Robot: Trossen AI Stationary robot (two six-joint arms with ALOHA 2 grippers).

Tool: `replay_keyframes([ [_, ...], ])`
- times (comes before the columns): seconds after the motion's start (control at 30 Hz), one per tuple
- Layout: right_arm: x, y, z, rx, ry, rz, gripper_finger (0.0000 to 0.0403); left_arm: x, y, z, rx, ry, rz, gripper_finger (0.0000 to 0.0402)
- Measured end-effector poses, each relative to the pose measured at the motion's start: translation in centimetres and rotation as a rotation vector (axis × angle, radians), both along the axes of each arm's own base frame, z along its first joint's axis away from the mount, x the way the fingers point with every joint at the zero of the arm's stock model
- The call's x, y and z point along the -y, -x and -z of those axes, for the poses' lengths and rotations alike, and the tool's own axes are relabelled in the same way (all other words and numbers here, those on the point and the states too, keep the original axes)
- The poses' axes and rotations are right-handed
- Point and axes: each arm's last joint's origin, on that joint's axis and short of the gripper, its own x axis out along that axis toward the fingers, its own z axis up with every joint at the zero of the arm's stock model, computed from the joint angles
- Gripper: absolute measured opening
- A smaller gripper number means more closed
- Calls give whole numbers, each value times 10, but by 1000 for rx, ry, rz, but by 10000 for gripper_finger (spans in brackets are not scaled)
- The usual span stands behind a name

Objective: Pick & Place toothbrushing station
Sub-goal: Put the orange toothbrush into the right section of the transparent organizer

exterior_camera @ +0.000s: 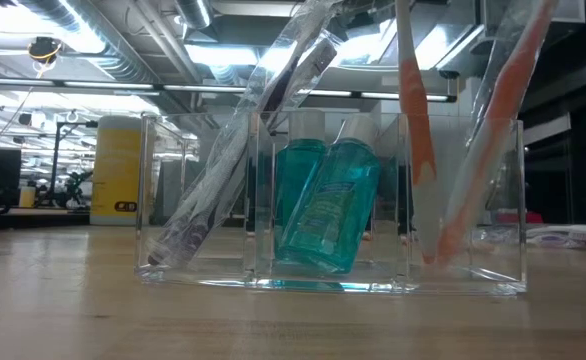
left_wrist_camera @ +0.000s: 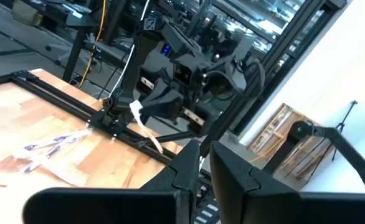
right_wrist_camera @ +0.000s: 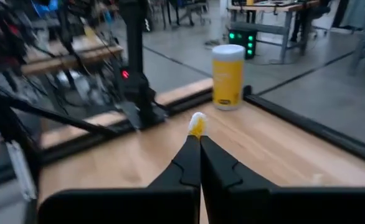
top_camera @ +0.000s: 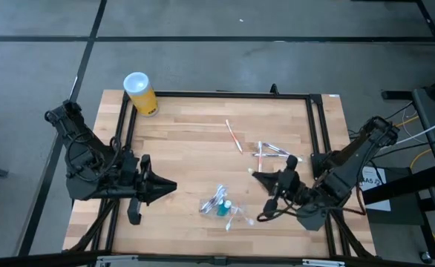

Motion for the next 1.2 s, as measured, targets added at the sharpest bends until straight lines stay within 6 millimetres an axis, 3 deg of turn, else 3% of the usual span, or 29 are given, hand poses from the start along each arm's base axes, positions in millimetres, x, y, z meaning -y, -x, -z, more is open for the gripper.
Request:
replay_keyframes([
  [0.3,-1,-15,39,211,-98,-130,0,0,0,7,-51,-60,-1,33],
  [0.5,29,-19,66,376,-78,-199,0,8,-6,19,-101,-115,-3,33],
  [0.77,62,-24,107,507,-77,-344,0,26,-30,50,-183,-163,-99,33],
  [1.0,67,-40,140,569,-134,-459,0,36,-54,77,-239,-159,-156,33],
  [1.2,63,-49,161,571,-164,-501,0,38,-59,84,-239,-127,-184,33],
])
